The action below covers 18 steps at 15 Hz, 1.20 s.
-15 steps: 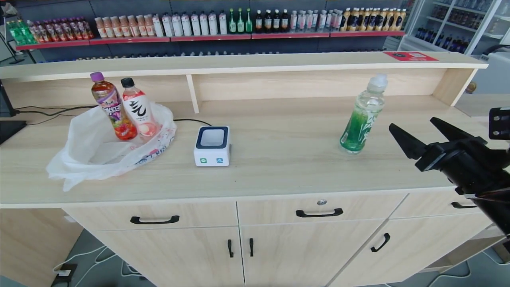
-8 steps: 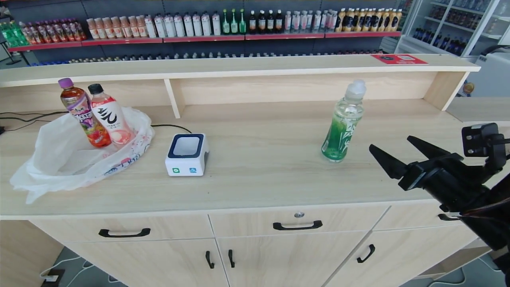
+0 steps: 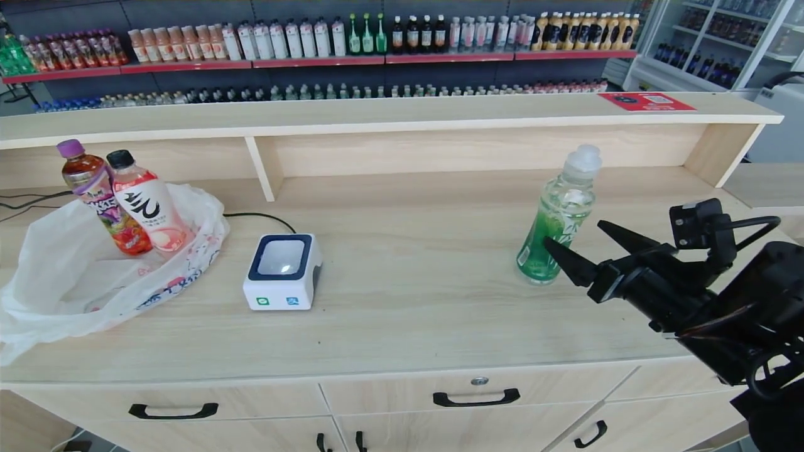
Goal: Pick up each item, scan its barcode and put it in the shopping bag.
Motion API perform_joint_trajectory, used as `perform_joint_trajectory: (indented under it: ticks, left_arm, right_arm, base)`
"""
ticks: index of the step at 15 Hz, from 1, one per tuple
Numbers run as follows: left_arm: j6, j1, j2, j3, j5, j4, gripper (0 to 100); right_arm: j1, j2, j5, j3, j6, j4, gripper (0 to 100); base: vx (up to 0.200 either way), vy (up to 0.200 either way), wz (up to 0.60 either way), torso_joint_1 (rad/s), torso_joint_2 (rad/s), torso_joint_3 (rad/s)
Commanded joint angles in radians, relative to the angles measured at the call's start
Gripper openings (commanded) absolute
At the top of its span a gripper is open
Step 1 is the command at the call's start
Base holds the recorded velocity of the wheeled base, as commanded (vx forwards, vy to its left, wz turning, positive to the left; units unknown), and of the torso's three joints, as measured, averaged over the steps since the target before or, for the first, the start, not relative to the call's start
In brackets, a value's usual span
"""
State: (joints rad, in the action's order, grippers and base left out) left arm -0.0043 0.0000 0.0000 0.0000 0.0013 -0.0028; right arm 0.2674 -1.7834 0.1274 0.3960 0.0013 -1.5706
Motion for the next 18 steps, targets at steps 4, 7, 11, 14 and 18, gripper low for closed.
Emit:
perform_joint_trajectory:
  ticks: [4,7,11,14,18]
  left_arm:
    - [0.004,0.0,0.0,0.0,-0.001,0.001,100]
    - [0.003,0.0,0.0,0.0,-0.001,0.0,100]
    - [0.003,0.0,0.002,0.0,-0.001,0.001,100]
    - [0.003,0.0,0.002,0.0,0.0,0.001,100]
    - [0.003,0.0,0.002,0.0,0.0,0.001,100]
  right_arm:
    - [-0.002,-0.073,0.0,0.058,0.003,0.0,100]
    - [-0.033,-0.103,0.0,0.075,0.006,0.0,100]
    - [-0.039,-0.145,0.0,0.119,0.008,0.0,100]
    - [-0.036,-0.175,0.0,0.158,0.006,0.0,100]
    - [-0.037,-0.217,0.0,0.211,0.005,0.0,100]
  base:
    - [0.0,0.0,0.0,0.0,0.0,0.0]
    - [0.0,0.0,0.0,0.0,0.0,0.0]
    - [0.0,0.0,0.0,0.0,0.0,0.0]
    - [0.0,0.0,0.0,0.0,0.0,0.0]
    - [0.0,0.0,0.0,0.0,0.0,0.0]
